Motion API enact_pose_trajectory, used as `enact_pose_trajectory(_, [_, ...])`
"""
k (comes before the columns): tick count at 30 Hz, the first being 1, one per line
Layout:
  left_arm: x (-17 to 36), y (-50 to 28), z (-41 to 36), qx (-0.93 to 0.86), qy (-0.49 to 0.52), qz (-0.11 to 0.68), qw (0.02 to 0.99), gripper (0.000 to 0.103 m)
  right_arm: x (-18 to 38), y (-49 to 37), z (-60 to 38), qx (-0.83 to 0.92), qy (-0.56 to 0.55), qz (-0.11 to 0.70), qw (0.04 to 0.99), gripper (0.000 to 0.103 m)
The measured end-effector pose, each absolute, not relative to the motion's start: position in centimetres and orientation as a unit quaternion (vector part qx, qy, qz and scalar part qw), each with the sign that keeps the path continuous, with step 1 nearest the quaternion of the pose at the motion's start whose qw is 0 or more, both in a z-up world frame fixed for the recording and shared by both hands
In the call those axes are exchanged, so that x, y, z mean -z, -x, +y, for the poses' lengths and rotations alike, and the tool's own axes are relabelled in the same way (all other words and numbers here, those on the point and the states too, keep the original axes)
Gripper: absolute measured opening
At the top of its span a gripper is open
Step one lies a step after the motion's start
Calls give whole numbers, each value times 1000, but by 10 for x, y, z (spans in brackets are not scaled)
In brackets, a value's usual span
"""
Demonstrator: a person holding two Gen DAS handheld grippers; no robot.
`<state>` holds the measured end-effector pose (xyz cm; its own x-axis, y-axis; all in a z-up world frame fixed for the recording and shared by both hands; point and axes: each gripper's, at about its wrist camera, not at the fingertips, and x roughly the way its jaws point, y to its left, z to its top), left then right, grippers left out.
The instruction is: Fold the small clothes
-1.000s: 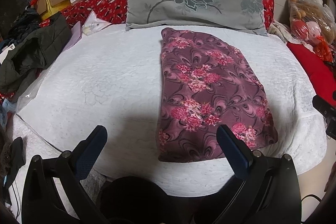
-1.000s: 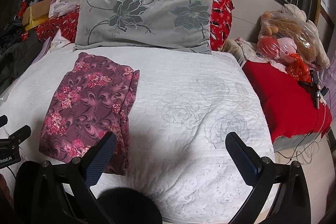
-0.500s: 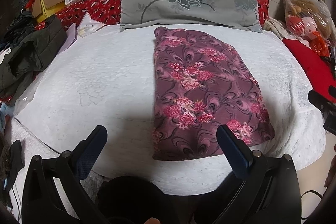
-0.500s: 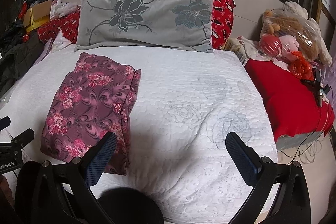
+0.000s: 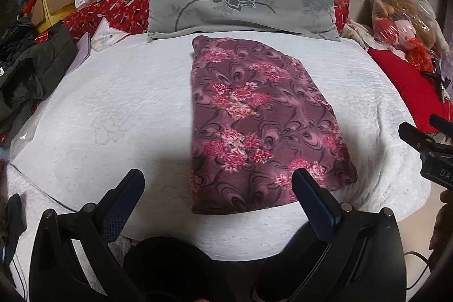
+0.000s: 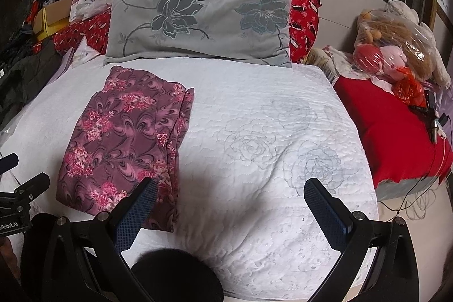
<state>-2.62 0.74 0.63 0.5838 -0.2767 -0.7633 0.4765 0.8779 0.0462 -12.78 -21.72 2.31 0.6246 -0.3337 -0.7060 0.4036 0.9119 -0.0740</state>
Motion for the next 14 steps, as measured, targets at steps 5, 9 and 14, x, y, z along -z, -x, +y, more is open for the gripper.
enact_pose_trajectory(5, [-8,26,3,226,-114,411,876,103,-22,128,-218,204,-47,385,899,103])
enact_pose_trajectory(9, [-13,32,-4,236,-113,405,876,103,-19,128,-219,204,-51,388,897,103])
enact_pose_trajectory(14, [-14,37,-13,245,-117,409,871,103,-19,131,-221,206,-54,389,896,103])
